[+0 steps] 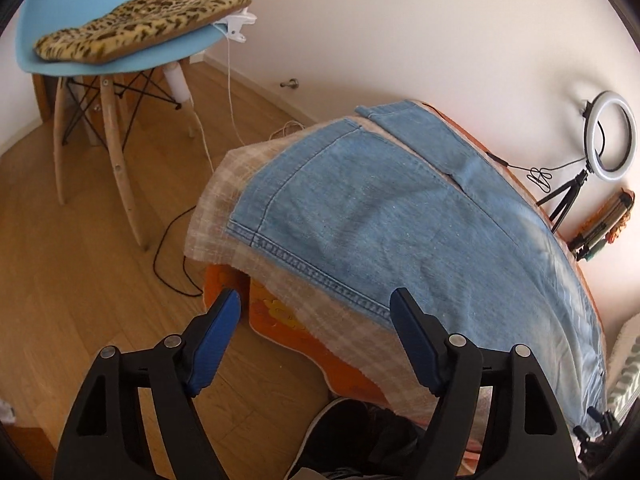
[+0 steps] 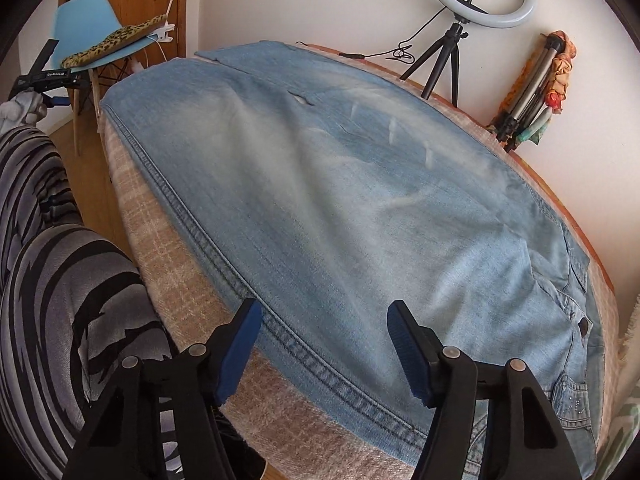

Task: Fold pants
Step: 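Move both tools to the jeans' leg hems and close on them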

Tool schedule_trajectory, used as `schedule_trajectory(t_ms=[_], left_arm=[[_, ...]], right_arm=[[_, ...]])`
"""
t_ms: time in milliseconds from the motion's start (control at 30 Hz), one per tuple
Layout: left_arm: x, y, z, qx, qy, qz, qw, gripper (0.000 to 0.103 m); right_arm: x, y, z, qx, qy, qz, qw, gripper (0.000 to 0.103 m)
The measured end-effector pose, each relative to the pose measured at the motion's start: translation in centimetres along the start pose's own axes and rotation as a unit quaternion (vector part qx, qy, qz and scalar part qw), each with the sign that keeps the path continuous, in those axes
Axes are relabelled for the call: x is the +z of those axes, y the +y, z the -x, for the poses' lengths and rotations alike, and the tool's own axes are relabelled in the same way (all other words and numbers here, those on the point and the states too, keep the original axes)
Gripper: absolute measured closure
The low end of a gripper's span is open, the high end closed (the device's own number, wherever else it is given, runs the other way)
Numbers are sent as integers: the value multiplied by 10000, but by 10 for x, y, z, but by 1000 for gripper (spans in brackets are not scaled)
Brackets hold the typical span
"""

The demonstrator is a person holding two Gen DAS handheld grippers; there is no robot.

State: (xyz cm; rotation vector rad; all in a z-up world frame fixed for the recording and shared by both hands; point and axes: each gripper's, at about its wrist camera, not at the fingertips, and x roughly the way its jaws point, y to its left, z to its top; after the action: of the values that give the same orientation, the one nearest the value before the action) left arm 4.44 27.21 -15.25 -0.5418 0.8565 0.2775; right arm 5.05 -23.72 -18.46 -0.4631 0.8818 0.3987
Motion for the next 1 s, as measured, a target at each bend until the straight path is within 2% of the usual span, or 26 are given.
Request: schedule_trajectory(t_ms=[167, 367, 500, 733, 833, 933, 1000], left_arm=[[8, 15, -29, -417, 105, 575, 9974, 26], [7, 24, -59, -757, 241, 1227, 9893, 26], [1, 32, -70, -873, 267, 1537, 9839, 26], [3, 42, -73, -909, 43, 1903, 9775, 28], [5, 43, -72, -932, 2, 1971, 9759, 50], [8, 39, -68, -818, -85, 1869, 9789, 64], [9, 38, -61, -758, -227, 1833, 9799, 73]], right_arm=[[10, 2, -6, -78, 118, 118, 9998, 47], [15, 4, -8, -197, 183, 163, 9995, 47], [15, 8, -12, -228, 221, 256, 9992, 47], [17, 13, -18, -311, 211, 368, 9986, 47], [17, 17, -19, -365, 203, 463, 9981, 50], [18, 20, -19, -384, 205, 515, 9977, 53], [18, 21, -19, -359, 208, 541, 9977, 62]])
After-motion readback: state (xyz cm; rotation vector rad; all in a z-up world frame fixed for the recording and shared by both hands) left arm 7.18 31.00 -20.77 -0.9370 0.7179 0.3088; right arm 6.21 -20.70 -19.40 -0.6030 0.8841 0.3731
